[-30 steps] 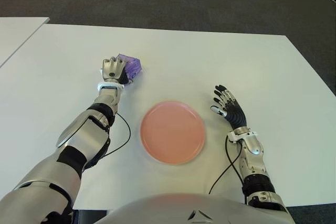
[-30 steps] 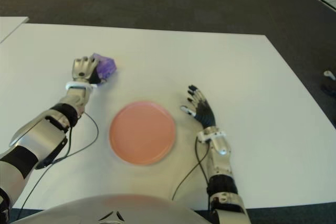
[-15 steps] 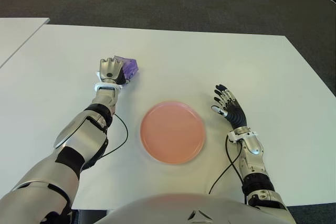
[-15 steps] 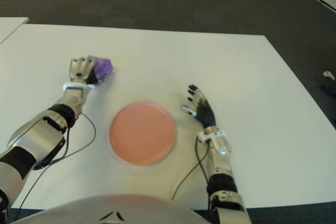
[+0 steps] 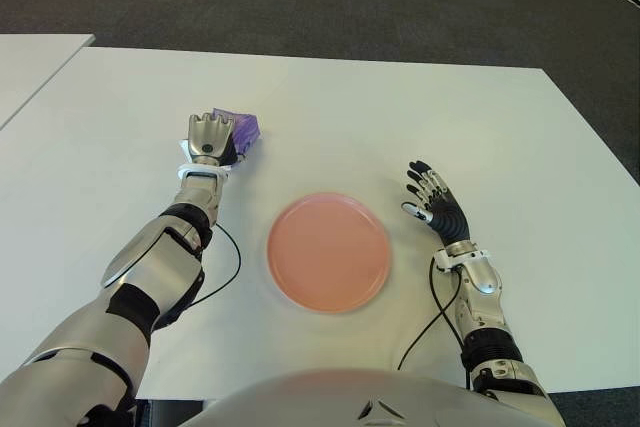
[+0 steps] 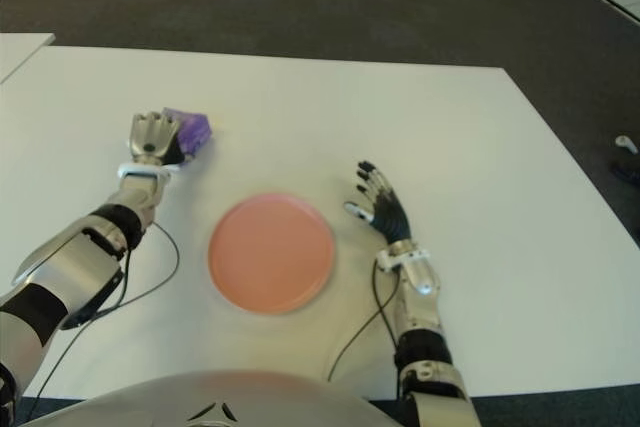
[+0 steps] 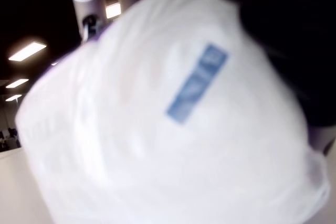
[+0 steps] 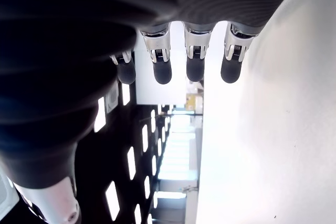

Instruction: Put the tissue paper into the plate.

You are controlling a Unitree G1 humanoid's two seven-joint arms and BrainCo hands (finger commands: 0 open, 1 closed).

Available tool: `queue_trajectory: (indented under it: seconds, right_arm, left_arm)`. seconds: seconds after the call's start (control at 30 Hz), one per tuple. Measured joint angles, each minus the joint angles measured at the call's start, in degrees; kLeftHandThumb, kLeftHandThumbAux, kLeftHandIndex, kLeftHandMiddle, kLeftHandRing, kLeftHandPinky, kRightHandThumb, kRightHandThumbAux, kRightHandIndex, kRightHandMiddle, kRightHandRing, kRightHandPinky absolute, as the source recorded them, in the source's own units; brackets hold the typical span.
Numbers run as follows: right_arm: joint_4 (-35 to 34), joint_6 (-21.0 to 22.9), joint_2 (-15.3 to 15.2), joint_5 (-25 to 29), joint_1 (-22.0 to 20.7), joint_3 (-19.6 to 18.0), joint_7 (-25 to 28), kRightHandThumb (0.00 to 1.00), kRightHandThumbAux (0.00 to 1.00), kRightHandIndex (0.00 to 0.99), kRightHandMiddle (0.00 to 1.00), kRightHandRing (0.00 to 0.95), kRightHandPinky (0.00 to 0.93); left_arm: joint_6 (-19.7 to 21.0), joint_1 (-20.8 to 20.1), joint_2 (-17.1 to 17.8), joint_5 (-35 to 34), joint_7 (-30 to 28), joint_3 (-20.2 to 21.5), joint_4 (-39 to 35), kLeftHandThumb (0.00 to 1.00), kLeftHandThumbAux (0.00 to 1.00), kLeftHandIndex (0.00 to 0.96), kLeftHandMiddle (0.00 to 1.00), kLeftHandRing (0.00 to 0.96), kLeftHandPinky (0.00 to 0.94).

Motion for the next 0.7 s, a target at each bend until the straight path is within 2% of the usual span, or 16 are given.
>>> queue_trajectory:
  seconds: [0.13,0.37,0.7]
  right_arm:
    - [0.00,0.00,0.00,0.09,-0.01,-0.03,0.00,0.000,0.751,0.000,0.000,0.000,0.000]
    - [0.50,-0.04,-0.22,0.52,-0.42,-0.29,0.39,0.000,0.756,0.000,0.000,0.000,0.000]
    - [1.58,-0.84,-0.67,0.64,-1.46,-0.33,0.58,0.000,0.753,0.000,0.000,0.000,0.000]
  left_arm:
    - [-0.42,0.81,-0.03,-0.03,3.16,0.23,0.03,0.731,0.689,0.435,0.833,0.846,0.890]
    - [-0.75,1.63,-0.69,-0.03,12.56,0.37,-0.26,0.736,0.689,0.439,0.822,0.834,0.869]
    - [-6.61,1.42,-1.50,-1.54,19.11,2.04,-1.71,0.743,0.691,0.445,0.842,0.848,0.873]
